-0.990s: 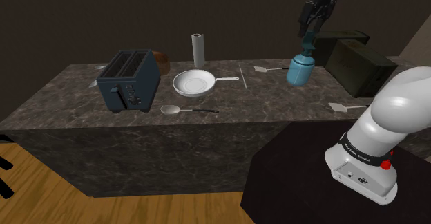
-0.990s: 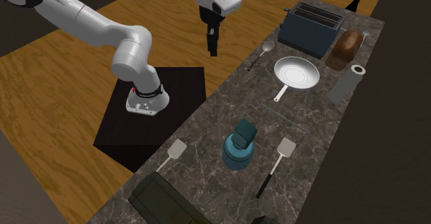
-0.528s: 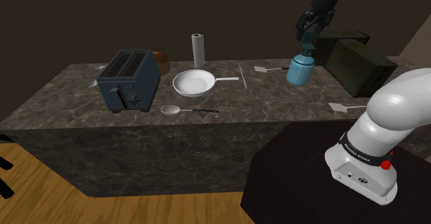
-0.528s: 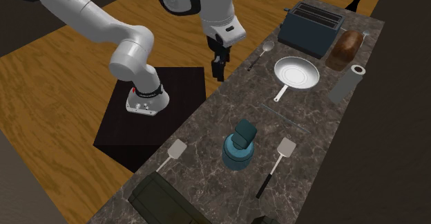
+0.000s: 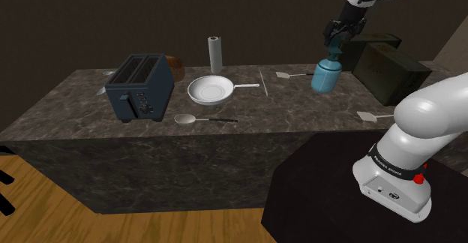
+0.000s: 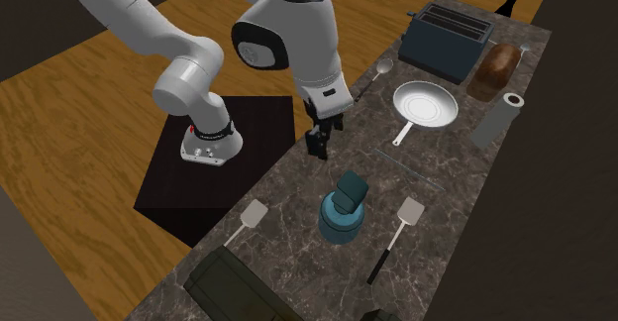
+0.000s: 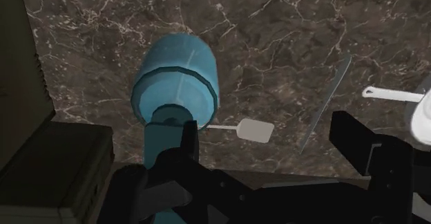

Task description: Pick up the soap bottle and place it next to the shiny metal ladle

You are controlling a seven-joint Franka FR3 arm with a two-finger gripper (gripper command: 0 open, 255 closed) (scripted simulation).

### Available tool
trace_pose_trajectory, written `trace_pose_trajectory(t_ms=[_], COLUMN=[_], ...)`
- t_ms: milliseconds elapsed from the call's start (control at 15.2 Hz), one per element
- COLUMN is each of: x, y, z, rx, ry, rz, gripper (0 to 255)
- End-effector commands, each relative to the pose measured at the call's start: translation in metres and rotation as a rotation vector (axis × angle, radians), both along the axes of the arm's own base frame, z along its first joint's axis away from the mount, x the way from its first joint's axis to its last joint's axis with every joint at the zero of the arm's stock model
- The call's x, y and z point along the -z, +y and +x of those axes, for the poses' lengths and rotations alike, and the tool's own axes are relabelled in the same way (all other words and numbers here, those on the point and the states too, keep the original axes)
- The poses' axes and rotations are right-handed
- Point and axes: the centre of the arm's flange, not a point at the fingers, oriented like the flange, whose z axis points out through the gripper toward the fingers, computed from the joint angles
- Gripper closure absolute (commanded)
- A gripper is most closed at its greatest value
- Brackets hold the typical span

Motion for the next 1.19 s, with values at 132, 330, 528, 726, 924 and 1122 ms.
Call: trace_pose_trajectory(t_ms=[132, 330, 528, 726, 924, 1122], x=[0.022, 0.036, 0.052, 0.067, 0.075, 0.075], y=[-0.041, -0.072, -0.075, -0.078, -0.079, -0.079], z=[-0.001, -0.003, 0.001, 0.005, 0.007, 0.007], rx=[0.104, 0.181, 0.181, 0.181, 0.181, 0.181], ry=[-0.042, -0.072, -0.072, -0.072, -0.072, -0.072], rz=[-0.029, -0.049, -0.049, -0.049, -0.049, -0.049], gripper=[0, 0, 0, 0, 0, 0])
